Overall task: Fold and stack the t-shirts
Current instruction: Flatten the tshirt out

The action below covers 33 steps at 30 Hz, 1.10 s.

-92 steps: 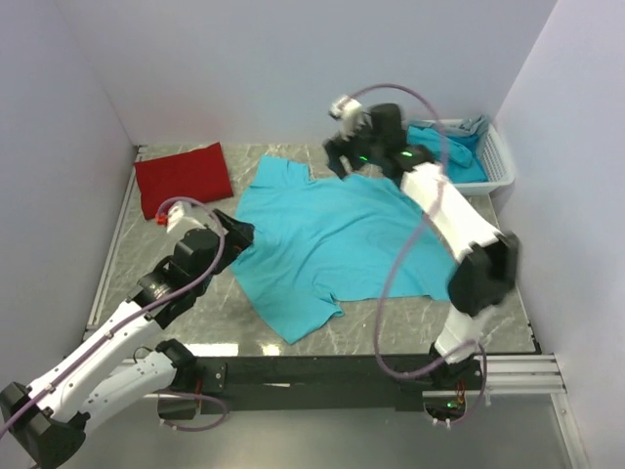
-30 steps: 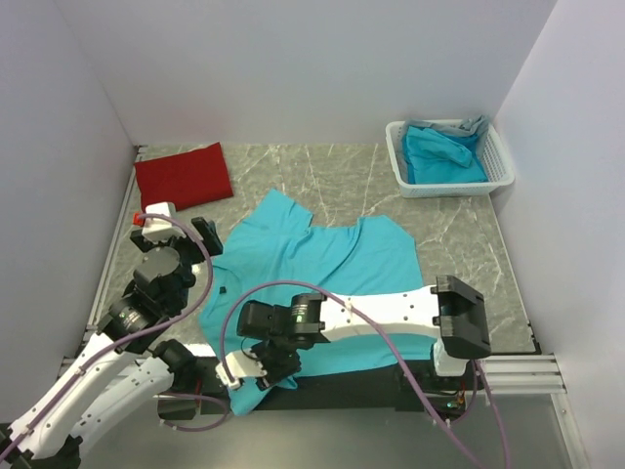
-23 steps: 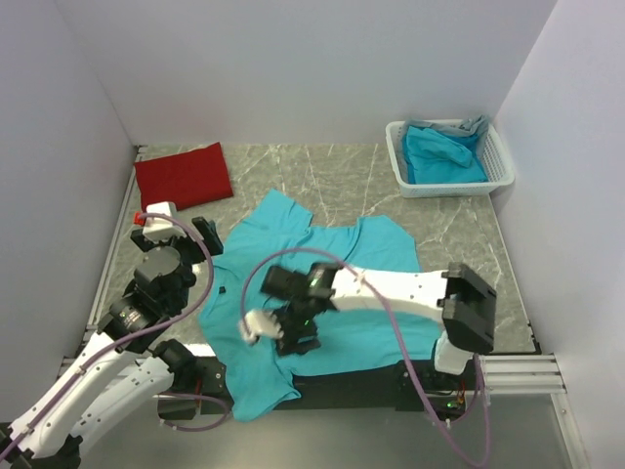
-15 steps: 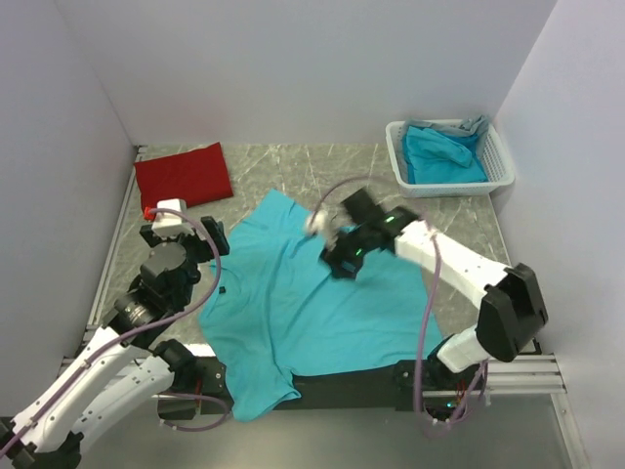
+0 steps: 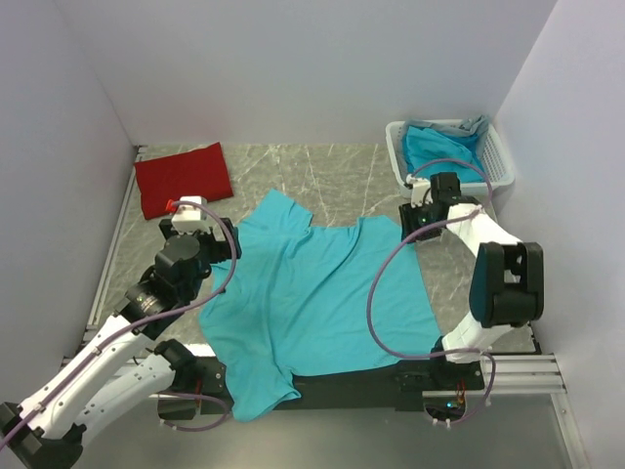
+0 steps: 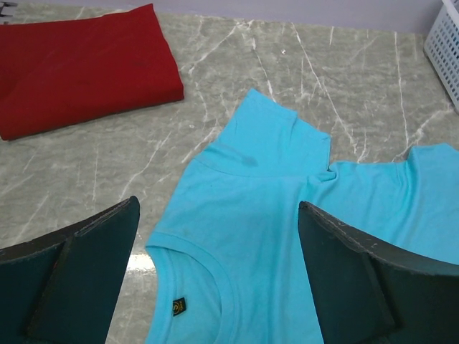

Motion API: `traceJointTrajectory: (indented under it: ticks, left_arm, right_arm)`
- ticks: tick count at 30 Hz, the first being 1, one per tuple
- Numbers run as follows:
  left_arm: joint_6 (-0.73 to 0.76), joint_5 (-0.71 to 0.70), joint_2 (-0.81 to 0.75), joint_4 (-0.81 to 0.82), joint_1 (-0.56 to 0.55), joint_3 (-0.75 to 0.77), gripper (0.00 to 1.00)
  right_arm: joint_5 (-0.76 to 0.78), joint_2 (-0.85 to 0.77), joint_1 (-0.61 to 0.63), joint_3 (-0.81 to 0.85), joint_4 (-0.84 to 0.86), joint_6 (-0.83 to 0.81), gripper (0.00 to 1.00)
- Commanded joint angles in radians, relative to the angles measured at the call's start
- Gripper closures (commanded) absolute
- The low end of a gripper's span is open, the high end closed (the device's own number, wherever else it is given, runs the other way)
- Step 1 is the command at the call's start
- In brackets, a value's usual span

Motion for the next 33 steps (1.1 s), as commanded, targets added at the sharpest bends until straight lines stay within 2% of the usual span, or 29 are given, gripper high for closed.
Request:
traceJointTrajectory:
  ticks: [1,8,12,16,17,20,24,27,28,29,31,32,33]
  left_arm:
    - [0.015,0.036,0.006,0.014,0.004,0.019,0.02]
    - [0.018,0.056,0.015,0.015,0.006,0.019,0.02]
    - [0.02,0.063,0.029,0.011,0.006,0.025,0.03]
    - [0.02,0.063,0.033,0.011,0.006,0.025,0.03]
    - [0.022,0.066,0.033,0.012,0.004,0.024,0.03]
    - [0.023,0.071,0.035,0.015,0.006,0.021,0.03]
    - [0.023,0.074,0.041,0.012,0.006,0.025,0.03]
    - [0.023,0.076,0.046,0.014,0.006,0.024,0.03]
    - [0.023,0.076,0.047,0.014,0.006,0.024,0.03]
    - [0.025,0.077,0.047,0.014,0.006,0.025,0.04]
    - [0.023,0.077,0.05,0.014,0.007,0.027,0.04]
    - [0.025,0.08,0.05,0.012,0.009,0.027,0.04]
    - [0.023,0.08,0.05,0.012,0.009,0.027,0.04]
  right_arm:
    - [0.019,0.081,-0.056,0.071,0.006,0.024,0.46]
    - [-0.036,0.19,-0.067,0.133,0.008,0.021,0.47]
    - [-0.129,0.239,-0.063,0.188,-0.032,0.018,0.51]
    - [-0.165,0.236,-0.05,0.185,-0.043,0.015,0.69]
    - [-0.171,0.225,-0.047,0.182,-0.046,0.014,0.79]
    - [-0.194,0.182,-0.04,0.168,-0.052,0.006,1.0]
    - [-0.147,0.073,0.021,0.104,-0.024,-0.023,1.0]
    - [-0.147,-0.019,0.145,0.049,-0.052,-0.107,1.0]
    - [-0.135,-0.042,0.25,0.03,-0.067,-0.132,1.0]
    - [-0.122,-0.077,0.304,0.01,-0.072,-0.158,1.0]
    - [-0.102,-0.091,0.449,-0.034,-0.113,-0.235,0.91]
    - [-0.102,-0.091,0.475,-0.042,-0.124,-0.252,0.74]
    - [-0.117,-0.089,0.489,-0.036,-0.133,-0.273,0.65]
